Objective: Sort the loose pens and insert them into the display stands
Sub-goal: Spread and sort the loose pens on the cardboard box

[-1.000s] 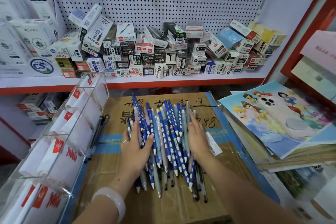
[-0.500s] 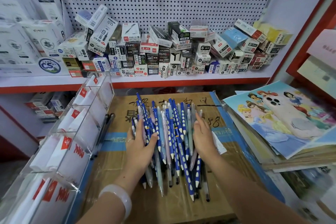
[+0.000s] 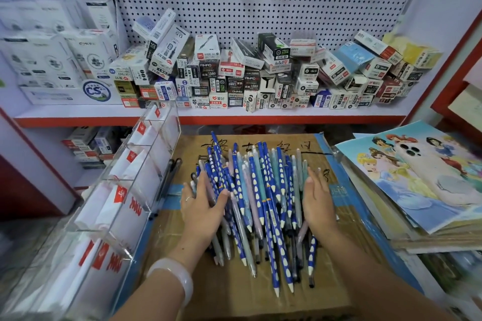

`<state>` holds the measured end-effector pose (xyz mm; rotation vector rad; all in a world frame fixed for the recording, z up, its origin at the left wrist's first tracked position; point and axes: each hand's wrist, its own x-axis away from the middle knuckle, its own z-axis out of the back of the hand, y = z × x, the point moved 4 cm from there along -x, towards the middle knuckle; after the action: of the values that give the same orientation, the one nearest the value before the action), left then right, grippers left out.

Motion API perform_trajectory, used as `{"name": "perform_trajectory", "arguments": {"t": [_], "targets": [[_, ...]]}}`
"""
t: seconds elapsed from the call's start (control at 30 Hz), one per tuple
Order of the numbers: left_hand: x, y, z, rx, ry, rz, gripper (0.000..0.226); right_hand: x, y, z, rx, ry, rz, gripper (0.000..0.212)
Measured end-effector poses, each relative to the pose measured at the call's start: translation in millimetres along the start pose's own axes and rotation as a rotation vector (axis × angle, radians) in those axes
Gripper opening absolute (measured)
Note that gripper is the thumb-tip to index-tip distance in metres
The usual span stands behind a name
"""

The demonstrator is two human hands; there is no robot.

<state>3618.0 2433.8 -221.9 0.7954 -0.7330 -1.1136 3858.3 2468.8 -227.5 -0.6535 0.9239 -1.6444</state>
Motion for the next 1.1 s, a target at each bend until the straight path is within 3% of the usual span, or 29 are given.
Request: {"name": "perform_trajectory", "arguments": {"t": [0.27,0.6,0.93,1.1], "targets": [[0,-2,8,-0.013,0.025,0.043,0.066,-3,2,2,0.012,0.031,0.004,0.046],[-2,-9,33,-0.492,0.245,0.009,0.044,-2,2,11,0.025,0.1,0.036,0.045],[-2,-9,40,-0.735,0.149,0.176,0.035,-1,6,18,0.039,0.086,0.031,0.045],[3,-7,42,-0.82,0.135,0.13,0.033,-3,1,26,-0.016,0.155,0.012,0.044]]}}
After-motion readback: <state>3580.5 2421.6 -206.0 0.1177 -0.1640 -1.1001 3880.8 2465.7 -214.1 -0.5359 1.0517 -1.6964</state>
